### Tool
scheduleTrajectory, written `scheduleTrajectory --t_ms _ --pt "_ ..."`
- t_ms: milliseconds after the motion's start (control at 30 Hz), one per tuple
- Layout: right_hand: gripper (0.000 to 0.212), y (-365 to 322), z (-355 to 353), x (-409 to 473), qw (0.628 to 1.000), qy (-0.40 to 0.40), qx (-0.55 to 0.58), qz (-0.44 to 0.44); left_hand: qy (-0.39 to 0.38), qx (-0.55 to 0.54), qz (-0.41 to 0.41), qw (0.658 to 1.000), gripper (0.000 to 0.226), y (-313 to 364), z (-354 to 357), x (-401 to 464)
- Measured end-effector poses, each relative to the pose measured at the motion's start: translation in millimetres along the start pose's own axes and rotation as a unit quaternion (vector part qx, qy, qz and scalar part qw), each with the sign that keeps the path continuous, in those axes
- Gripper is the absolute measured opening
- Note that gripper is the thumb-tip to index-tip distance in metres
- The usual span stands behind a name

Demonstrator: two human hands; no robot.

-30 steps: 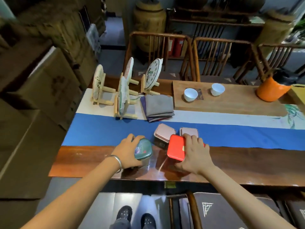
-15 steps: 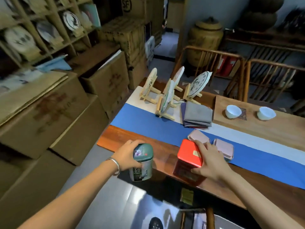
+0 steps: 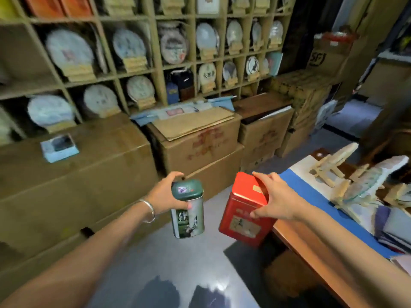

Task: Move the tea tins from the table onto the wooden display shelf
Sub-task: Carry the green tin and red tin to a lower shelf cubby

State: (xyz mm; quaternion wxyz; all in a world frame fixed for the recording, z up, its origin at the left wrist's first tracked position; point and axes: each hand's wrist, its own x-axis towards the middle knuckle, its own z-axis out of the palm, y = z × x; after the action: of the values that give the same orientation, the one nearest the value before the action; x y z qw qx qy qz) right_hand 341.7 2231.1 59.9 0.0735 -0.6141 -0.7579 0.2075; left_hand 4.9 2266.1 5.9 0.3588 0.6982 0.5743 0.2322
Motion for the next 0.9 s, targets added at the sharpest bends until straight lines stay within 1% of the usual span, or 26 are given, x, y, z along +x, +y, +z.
scheduleTrajectory --t_ms 33,100,133,233,367,467,533,633,733,900 --pt "0.111 -26 -2 13 1.000 -0.002 0.016 -0.024 0.019 -0.012 -0.007 1.000 0.093 -9 -25 -11" --pt "0.100 -76 -5 40 0.995 -0.012 0.065 -0.076 0.059 -0.031 -0.012 0.998 0.091 -25 -76 -34" --pt "0.094 -101 -7 52 0.992 -0.016 0.071 -0.103 0.080 -0.034 -0.012 0.996 0.089 -32 -101 -45" --pt "0.085 -178 -13 89 0.982 -0.022 0.041 -0.183 0.141 -0.026 -0.009 0.990 0.077 -47 -176 -79" --pt "0.084 -279 -19 130 0.958 -0.038 0.035 -0.282 0.211 -0.003 0.004 0.978 0.068 -55 -261 -121" --pt "0.076 -345 -24 153 0.944 -0.072 0.088 -0.311 0.244 0.011 0.001 0.970 0.065 -60 -313 -145" --pt "0.075 -383 -28 168 0.932 -0.089 0.118 -0.330 0.258 0.026 -0.008 0.966 0.060 -66 -344 -157" --pt "0.074 -431 -36 196 0.924 -0.104 0.119 -0.349 0.281 0.054 -0.022 0.958 0.057 -79 -383 -169" --pt "0.073 -469 -40 230 0.917 -0.112 0.116 -0.364 0.296 0.071 -0.040 0.952 0.058 -98 -415 -171" --pt "0.075 -519 -35 305 0.909 -0.130 0.095 -0.383 0.292 0.079 -0.054 0.952 0.058 -138 -470 -141"
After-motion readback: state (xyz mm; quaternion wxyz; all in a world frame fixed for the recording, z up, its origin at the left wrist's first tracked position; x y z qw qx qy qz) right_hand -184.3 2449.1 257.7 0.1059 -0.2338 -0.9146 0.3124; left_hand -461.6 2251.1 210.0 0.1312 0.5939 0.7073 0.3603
